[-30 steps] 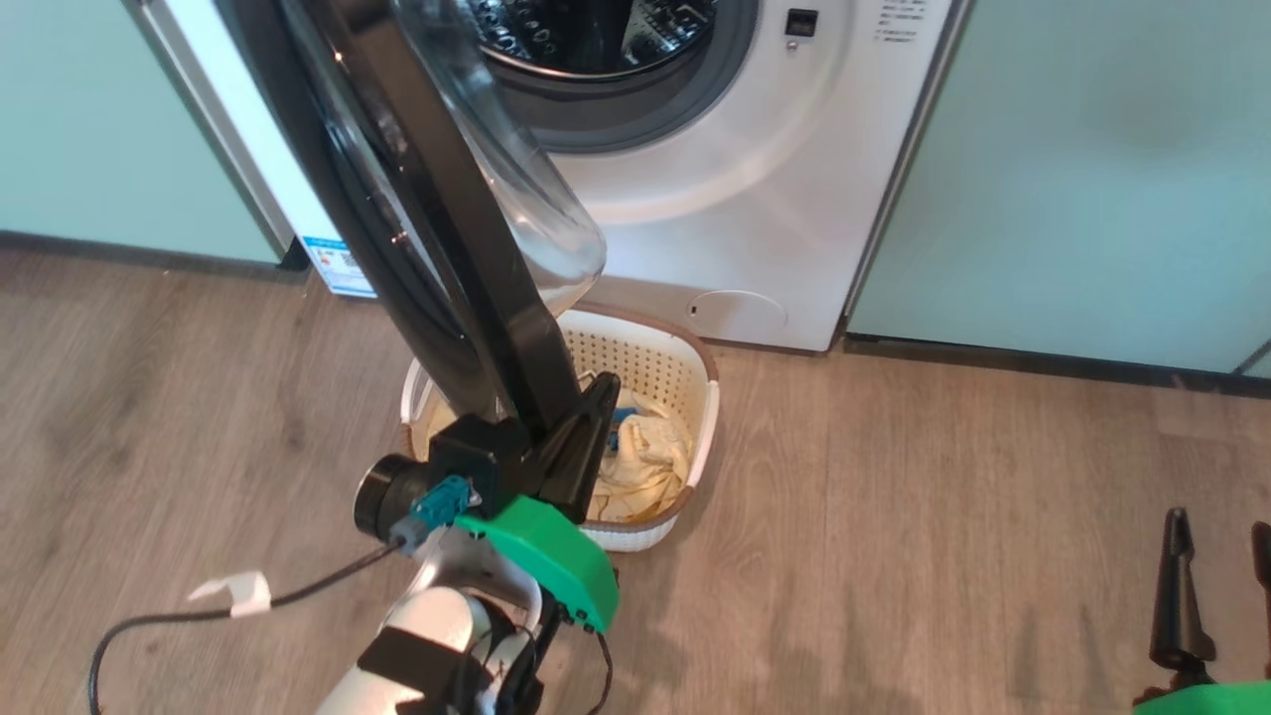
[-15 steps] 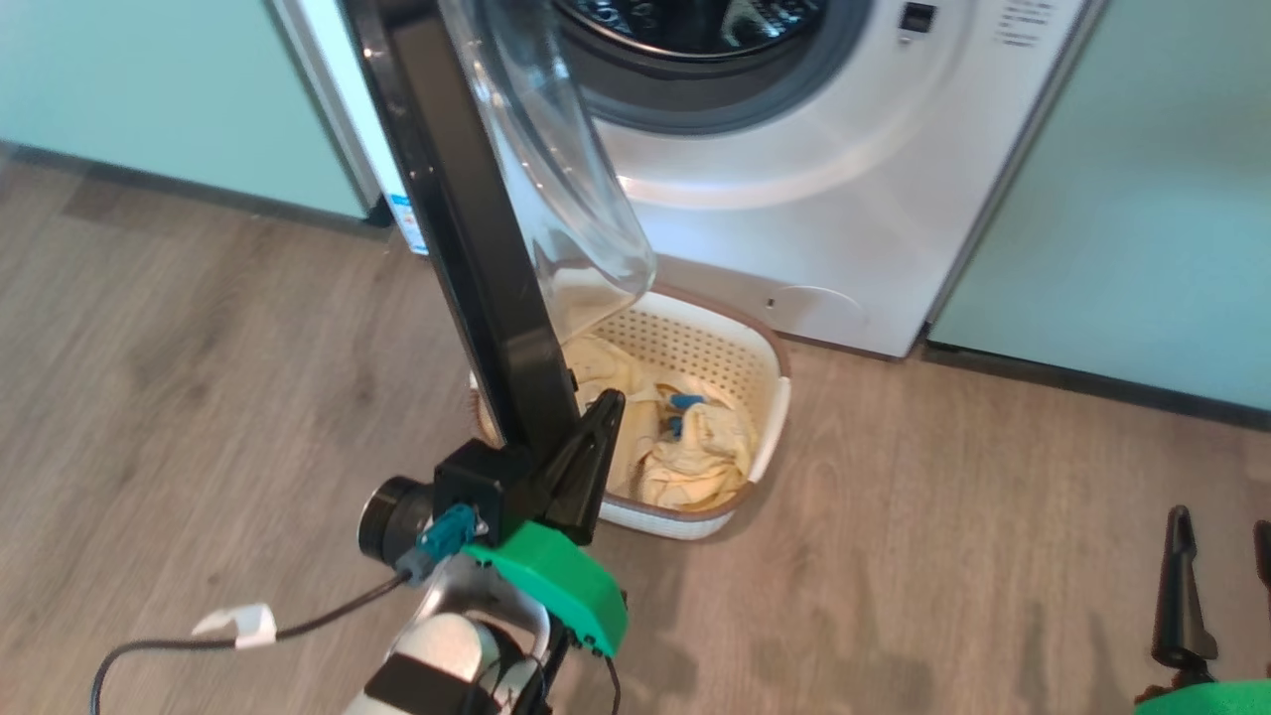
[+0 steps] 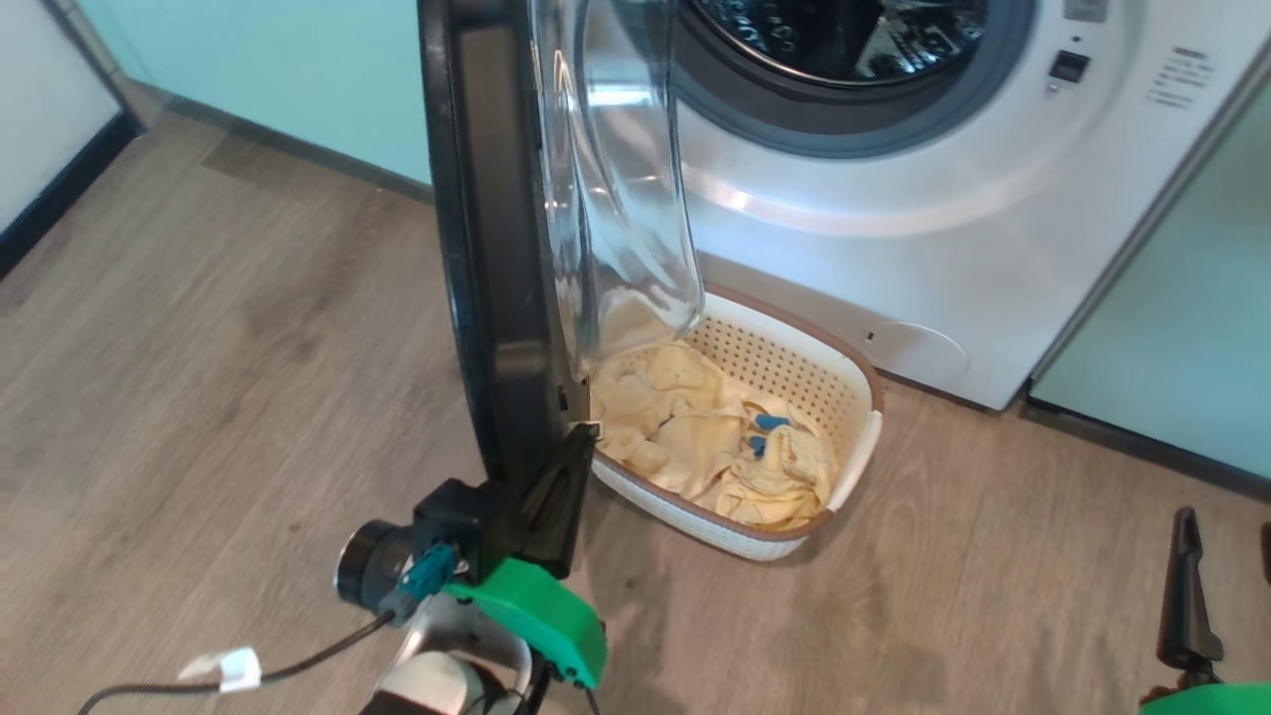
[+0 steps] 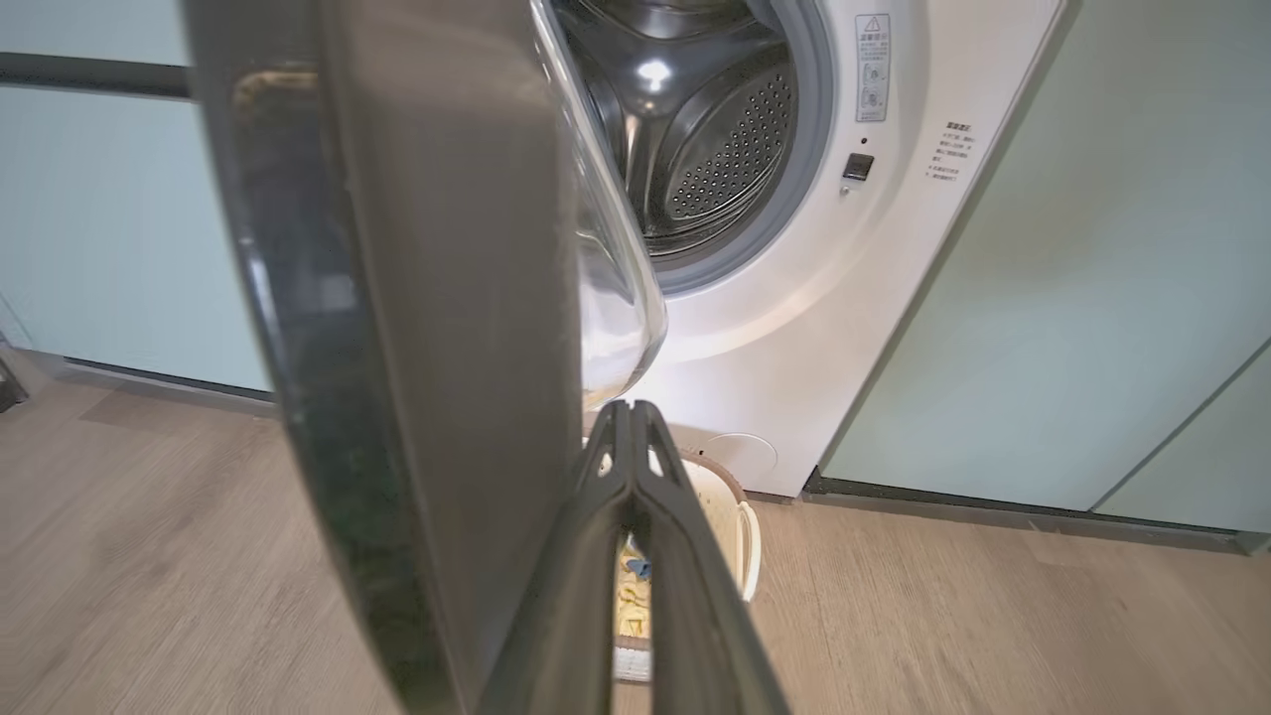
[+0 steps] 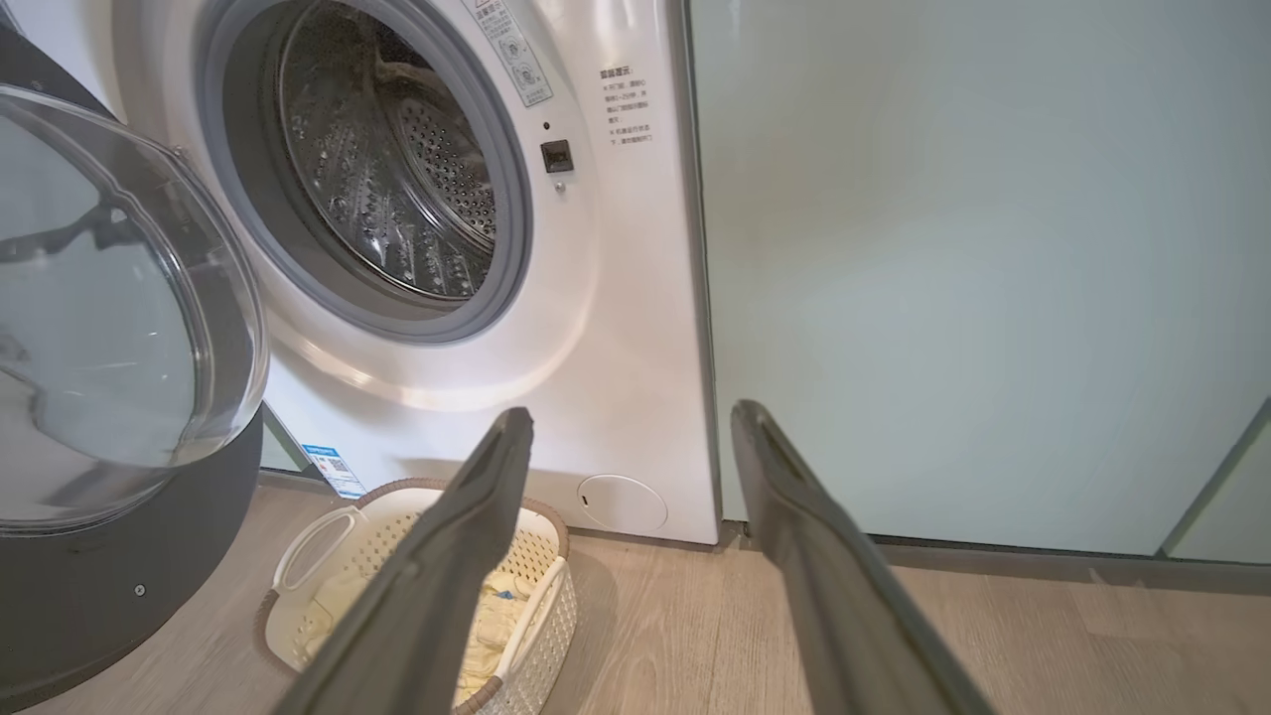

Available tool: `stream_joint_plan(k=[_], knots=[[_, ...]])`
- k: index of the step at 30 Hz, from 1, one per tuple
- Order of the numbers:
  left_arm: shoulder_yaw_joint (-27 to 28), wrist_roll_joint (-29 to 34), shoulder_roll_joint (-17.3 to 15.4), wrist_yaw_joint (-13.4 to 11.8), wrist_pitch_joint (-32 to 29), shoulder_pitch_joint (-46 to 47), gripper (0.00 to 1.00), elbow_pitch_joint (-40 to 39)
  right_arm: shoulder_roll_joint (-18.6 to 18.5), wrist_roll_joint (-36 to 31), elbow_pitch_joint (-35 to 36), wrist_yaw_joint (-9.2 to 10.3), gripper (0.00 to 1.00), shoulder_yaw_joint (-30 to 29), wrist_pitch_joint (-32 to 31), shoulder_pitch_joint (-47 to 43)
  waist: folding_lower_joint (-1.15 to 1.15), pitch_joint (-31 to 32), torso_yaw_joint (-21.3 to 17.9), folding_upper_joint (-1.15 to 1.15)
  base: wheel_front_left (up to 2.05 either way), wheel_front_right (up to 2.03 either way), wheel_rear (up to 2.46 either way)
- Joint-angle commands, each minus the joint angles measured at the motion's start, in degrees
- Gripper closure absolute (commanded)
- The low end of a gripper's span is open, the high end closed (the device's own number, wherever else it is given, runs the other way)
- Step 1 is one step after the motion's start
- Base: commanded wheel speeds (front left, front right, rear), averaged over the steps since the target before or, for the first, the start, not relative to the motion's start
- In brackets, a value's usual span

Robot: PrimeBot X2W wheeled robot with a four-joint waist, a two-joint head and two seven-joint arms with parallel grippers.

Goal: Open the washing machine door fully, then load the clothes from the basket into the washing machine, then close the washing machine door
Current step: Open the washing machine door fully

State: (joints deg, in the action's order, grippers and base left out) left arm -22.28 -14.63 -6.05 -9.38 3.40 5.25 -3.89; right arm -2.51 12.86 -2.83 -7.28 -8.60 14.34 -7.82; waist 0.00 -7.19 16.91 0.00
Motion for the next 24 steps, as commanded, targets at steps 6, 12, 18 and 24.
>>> stream_joint_plan(k=[6, 12, 18, 24], knots=[[4.88, -0.46, -1.81, -1.97, 1.04, 0.3, 1.0, -1.67, -1.31, 0.08, 1.89, -0.21, 0.0, 1.14, -0.34, 0.84, 0.0, 1.12, 2.35, 0.0, 0.0, 0.0, 0.0], [7.96, -1.11, -3.31, -3.58, 1.45, -0.45, 1.0, -1.25, -1.3, 0.17, 2.17, -0.21, 0.0, 1.22, -0.71, 0.47, 0.0, 1.51, 3.22, 0.0, 0.0, 0.0, 0.0], [11.12, -2.06, -4.83, -4.66, 2.19, -0.51, 1.0, -0.6, -1.37, 0.22, 2.87, -0.21, 0.0, 0.87, -1.15, 0.3, 0.0, 1.09, 4.0, 0.0, 0.0, 0.0, 0.0], [13.65, -2.77, -6.23, -5.22, 2.93, 0.93, 1.0, 1.13, -1.32, 0.19, 3.41, -0.21, 0.0, 0.52, -1.57, 0.45, 0.0, 0.36, 4.87, 0.0, 0.0, 0.0, 0.0]])
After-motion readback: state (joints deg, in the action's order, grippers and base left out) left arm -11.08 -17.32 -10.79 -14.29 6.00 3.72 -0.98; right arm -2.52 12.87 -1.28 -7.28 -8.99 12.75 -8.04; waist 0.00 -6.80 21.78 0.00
